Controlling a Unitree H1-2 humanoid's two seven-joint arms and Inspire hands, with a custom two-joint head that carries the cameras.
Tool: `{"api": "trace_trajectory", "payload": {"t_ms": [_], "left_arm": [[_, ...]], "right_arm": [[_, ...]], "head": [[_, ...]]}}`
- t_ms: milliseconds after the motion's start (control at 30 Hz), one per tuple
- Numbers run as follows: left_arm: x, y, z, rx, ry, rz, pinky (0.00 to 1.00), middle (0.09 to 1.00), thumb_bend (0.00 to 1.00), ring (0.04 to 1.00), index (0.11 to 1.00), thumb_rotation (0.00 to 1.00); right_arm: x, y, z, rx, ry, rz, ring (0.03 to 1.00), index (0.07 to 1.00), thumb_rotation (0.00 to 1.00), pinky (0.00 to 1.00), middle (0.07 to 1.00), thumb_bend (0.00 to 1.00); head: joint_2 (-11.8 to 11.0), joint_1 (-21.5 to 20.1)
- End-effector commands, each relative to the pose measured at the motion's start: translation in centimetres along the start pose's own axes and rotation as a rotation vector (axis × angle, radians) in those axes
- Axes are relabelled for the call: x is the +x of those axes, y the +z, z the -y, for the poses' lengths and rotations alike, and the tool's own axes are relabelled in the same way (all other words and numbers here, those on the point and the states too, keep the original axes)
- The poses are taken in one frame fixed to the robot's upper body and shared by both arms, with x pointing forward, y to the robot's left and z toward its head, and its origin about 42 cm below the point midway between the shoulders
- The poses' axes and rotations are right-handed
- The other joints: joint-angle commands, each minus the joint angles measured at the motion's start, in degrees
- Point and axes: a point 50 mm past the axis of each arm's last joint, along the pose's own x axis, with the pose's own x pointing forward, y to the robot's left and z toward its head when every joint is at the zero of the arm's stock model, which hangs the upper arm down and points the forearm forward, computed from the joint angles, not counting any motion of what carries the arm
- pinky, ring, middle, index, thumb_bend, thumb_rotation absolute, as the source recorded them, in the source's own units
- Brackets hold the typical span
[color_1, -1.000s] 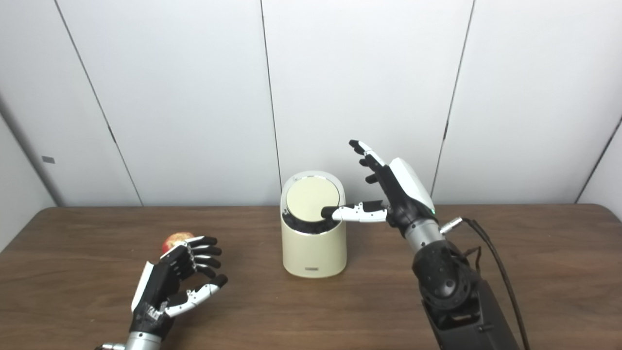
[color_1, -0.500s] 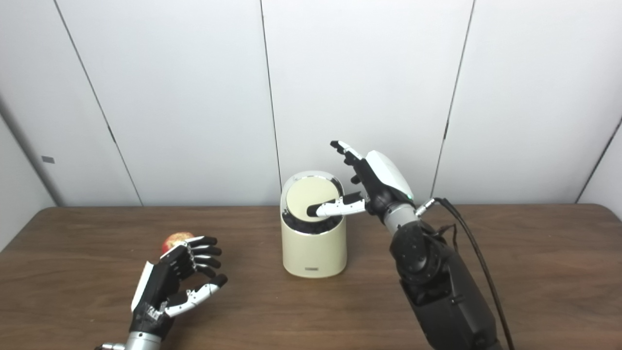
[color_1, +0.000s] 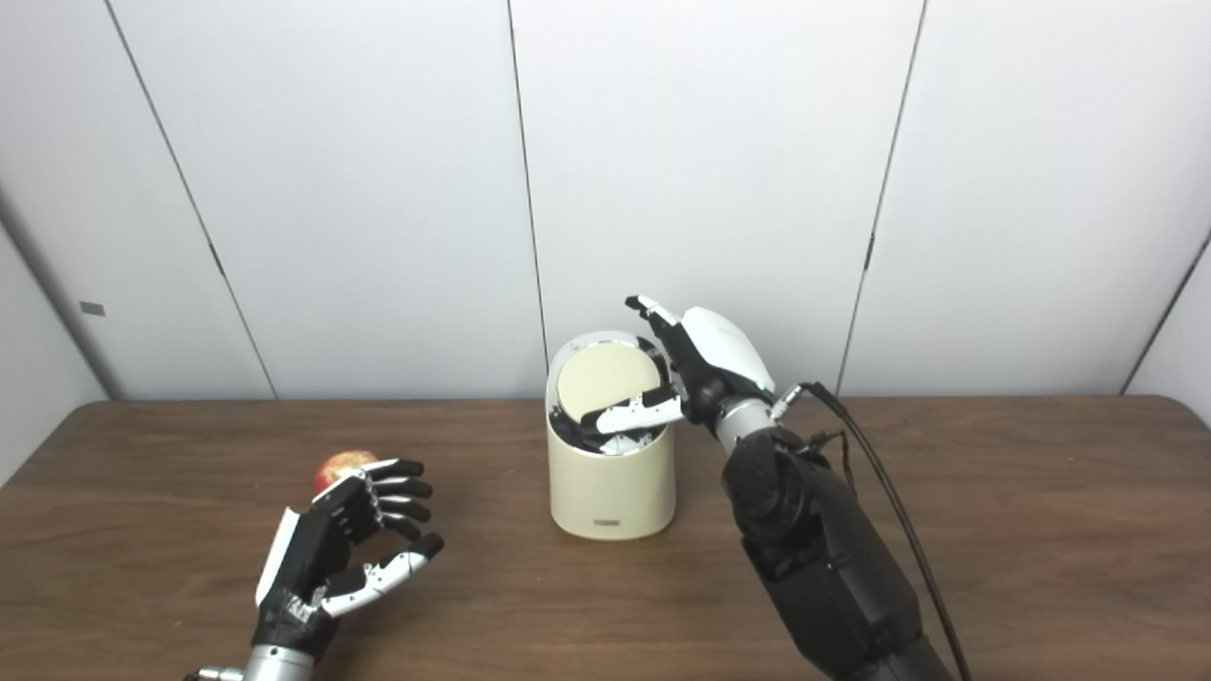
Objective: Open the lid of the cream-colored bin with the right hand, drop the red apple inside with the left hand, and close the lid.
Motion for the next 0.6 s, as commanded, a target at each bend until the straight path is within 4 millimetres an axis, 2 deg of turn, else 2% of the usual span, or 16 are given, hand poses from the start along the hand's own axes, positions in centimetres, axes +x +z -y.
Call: {"api": "trace_trajectory", "payload": {"t_ms": [0, 567], "left_arm": [[-1.5, -0.9, 0.7, -0.016, 0.005, -0.046, 0.47, 0.638, 0.62, 0.563, 0.697, 0.00], [-1.7, -0.7, 0.7, -0.027, -0.002, -0.052, 0.46, 0.637, 0.63, 0.561, 0.702, 0.00]], "right_arm": [[1.0, 2.5, 2.4, -0.026, -0.079, 0.086, 0.880, 0.925, 0.36, 0.71, 0.920, 0.86], [0.8, 0.7, 3.3, -0.011, -0.090, 0.035, 0.856, 0.926, 0.33, 0.67, 0.920, 0.80]], "head": [[0.2, 0.0], [0.9, -0.3]]}}
